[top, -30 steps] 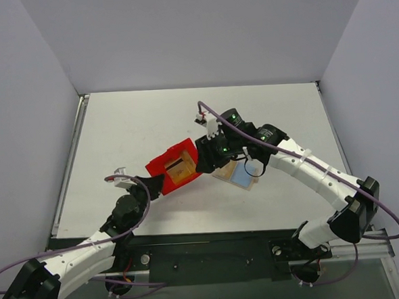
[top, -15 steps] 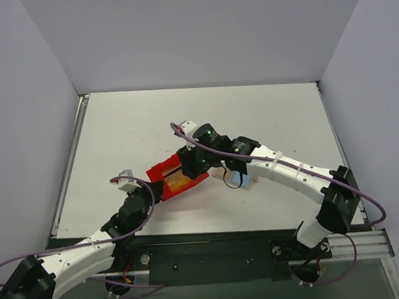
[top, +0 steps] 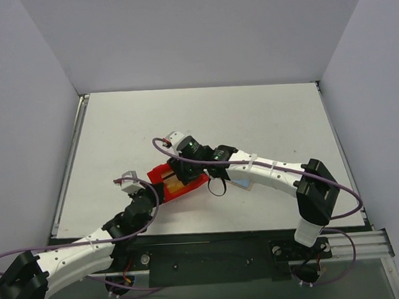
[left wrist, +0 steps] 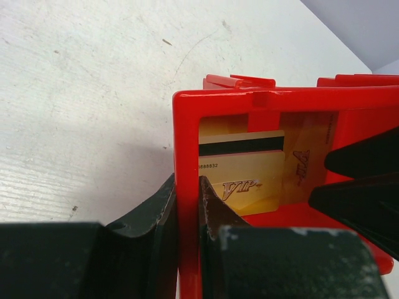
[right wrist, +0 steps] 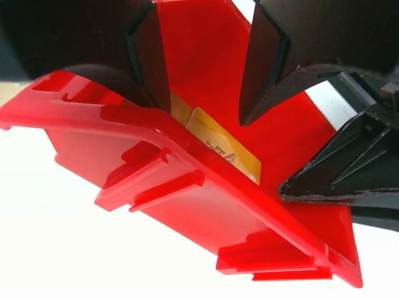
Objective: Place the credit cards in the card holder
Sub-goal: Pick up the credit card from the storage box.
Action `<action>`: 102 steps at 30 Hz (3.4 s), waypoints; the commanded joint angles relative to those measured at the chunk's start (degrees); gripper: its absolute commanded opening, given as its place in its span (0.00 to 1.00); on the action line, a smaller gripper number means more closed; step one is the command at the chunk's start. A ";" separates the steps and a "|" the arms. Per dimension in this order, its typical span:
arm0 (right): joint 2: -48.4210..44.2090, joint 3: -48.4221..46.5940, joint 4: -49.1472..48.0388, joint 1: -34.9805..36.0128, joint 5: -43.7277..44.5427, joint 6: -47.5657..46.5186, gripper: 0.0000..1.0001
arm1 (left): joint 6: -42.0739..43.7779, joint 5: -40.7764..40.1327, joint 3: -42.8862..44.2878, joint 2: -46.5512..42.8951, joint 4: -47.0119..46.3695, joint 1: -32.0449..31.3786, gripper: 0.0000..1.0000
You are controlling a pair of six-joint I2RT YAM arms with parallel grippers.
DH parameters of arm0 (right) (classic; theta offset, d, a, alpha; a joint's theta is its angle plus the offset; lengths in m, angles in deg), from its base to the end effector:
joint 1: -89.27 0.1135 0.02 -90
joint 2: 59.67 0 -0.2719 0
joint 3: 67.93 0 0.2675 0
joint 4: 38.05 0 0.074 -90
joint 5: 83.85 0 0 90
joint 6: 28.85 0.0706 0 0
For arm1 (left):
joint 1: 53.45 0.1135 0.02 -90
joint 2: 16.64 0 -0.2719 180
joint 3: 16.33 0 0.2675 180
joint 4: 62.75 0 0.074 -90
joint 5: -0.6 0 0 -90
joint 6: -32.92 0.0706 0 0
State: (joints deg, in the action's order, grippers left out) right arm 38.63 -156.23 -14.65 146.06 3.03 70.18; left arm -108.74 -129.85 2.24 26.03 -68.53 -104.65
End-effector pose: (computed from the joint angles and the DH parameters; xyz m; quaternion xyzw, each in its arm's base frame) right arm 0.2396 0.3730 0.2566 -0.3681 0.7996 0.2776 0.3848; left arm 0.1519 -0.1159 0.1484 -0.2055 0.7599 -0.2548 0.5617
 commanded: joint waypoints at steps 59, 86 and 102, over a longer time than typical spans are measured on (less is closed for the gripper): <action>11.83 14.86 -26.26 -0.37 13.57 12.23 0.44 | -1.26 -0.51 2.31 -2.33 -3.93 -2.06 0.00; 10.34 18.11 -36.45 -0.02 -1.10 15.13 0.44 | -0.81 0.19 1.07 -0.40 -7.19 -2.24 0.00; 6.20 21.45 -40.40 -0.37 -5.76 15.57 0.44 | -1.43 0.10 1.42 0.04 -6.22 -2.24 0.00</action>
State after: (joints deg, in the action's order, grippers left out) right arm 45.84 -136.93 -55.98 146.24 1.72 85.57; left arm -105.51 -135.47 1.69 27.19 -64.25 -105.61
